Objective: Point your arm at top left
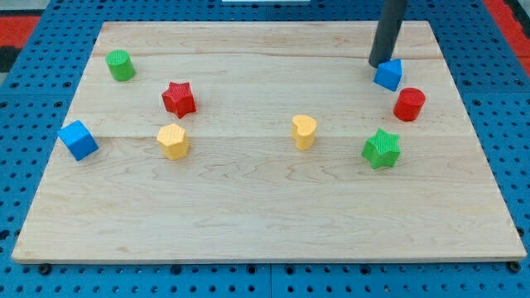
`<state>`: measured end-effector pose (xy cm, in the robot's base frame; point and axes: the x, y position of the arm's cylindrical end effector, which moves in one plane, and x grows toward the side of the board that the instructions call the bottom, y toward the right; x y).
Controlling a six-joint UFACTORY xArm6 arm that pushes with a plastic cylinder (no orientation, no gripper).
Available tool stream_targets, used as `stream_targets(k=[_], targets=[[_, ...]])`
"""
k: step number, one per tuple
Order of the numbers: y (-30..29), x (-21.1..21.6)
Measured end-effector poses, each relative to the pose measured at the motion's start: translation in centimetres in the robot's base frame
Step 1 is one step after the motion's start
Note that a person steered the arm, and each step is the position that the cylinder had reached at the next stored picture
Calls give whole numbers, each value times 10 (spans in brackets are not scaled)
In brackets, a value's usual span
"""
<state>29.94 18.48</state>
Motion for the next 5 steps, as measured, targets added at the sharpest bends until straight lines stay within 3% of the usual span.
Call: stream_targets(k=[1,3,5], targets=[[-4,-12],[-150,-103],[-316,-107]])
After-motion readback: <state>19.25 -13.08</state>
